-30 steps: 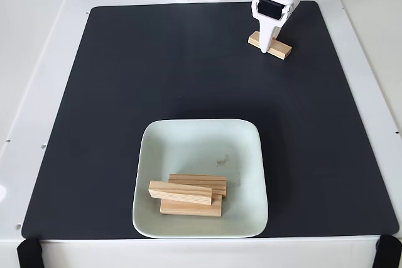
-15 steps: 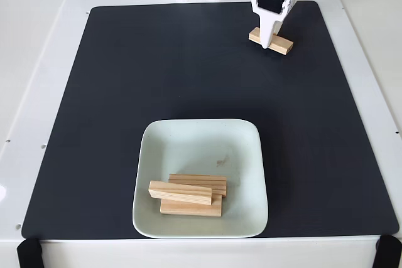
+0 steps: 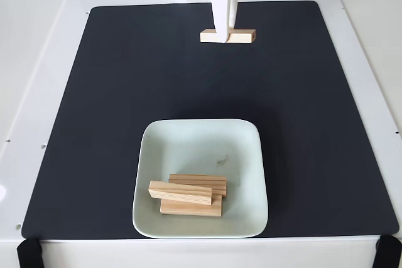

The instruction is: Pick up the wooden block and place them on the plate.

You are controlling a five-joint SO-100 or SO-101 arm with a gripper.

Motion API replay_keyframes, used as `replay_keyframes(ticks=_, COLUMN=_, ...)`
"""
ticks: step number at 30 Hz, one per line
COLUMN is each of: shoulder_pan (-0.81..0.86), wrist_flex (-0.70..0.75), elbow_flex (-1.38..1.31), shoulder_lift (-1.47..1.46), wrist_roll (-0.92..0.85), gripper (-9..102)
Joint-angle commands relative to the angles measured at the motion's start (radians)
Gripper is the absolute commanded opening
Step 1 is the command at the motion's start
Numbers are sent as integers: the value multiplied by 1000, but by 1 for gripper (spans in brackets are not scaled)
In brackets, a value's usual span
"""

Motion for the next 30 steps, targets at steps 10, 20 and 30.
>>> replay_keyframes(ticks=10, shoulder_pan=149, wrist_flex=-143, elbow_flex=-302, shoulder_lift=-78, wrist_roll=-578, gripper=0)
replay_keyframes(ticks=20, shoulder_pan=144, wrist_flex=112, elbow_flex=-822, shoulder_lift=-462, wrist_roll=-578, gripper=0)
replay_keyframes(ticks=30, shoulder_pan=166, wrist_flex=212, elbow_flex=-1270, shoulder_lift=-884, wrist_roll=-577, gripper=0)
